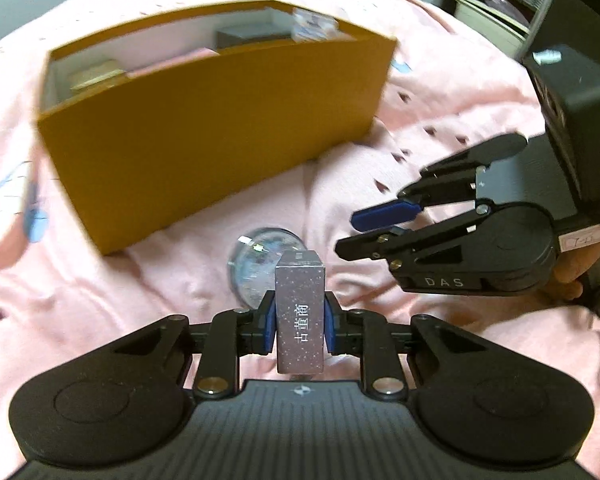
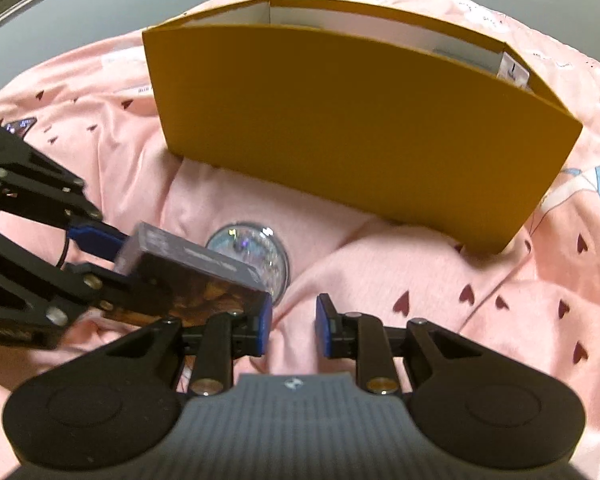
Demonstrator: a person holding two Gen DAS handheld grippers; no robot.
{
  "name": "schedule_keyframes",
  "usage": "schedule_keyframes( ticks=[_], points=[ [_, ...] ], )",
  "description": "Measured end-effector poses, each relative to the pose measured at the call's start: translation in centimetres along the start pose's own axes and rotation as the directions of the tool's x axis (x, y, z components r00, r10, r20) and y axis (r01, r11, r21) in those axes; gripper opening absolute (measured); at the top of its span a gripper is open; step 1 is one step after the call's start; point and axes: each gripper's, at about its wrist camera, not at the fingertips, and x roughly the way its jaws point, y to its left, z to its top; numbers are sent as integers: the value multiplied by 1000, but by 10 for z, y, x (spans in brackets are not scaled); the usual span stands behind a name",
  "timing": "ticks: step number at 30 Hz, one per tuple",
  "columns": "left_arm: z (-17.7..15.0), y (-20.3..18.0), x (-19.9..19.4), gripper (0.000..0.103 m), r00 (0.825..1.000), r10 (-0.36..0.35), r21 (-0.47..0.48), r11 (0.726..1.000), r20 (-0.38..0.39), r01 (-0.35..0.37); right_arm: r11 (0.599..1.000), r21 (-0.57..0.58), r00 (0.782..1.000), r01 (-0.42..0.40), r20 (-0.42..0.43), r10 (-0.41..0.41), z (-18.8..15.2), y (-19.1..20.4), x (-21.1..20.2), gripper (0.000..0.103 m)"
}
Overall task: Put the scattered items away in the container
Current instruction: 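Grasp the photo card pack with the left tool while the right tool grasps the round compact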
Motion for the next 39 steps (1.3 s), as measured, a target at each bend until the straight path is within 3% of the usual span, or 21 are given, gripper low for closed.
schedule_keyframes(
  ticks=[6, 9, 17, 24, 26, 28, 31, 35, 39],
  points=[
    [0, 22, -19, 26, 997, 83, -102, 991, 5, -82, 997, 18, 997, -77, 26, 77, 17, -7, -1, 27],
    [-1, 33, -20, 26, 994, 106, -142, 984, -2, -105, 994, 28, 994, -108, 24, 108, 28, -9, 6, 33],
    [-5, 48, -14, 26, 993, 115, -208, 972, -3, -113, 981, 51, 980, -186, -56, 189, 40, -11, 44, 35],
    [-11, 51, -5, 26, 993, 120, -233, 965, -2, -118, 979, 50, 974, -199, -104, 203, 34, -4, 72, 49],
    [-11, 51, -5, 26, 993, 120, -233, 965, -4, -118, 981, 27, 975, -190, -110, 191, 32, 1, 70, 45],
    [-12, 51, -5, 26, 993, 118, -230, 966, -8, -116, 979, 29, 972, -200, -122, 203, 30, 4, 66, 32],
    [-14, 53, -4, 26, 994, 111, -238, 965, -17, -112, 972, 23, 965, -233, -122, 234, 27, 8, 52, 25],
    [-17, 54, -1, 26, 993, 112, -246, 962, -30, -116, 955, 28, 947, -296, -121, 297, 24, 17, 43, 23],
    [-18, 53, 0, 26, 993, 117, -243, 962, -30, -121, 958, 4, 949, -288, -129, 286, 22, 28, 49, 22]
  ],
)
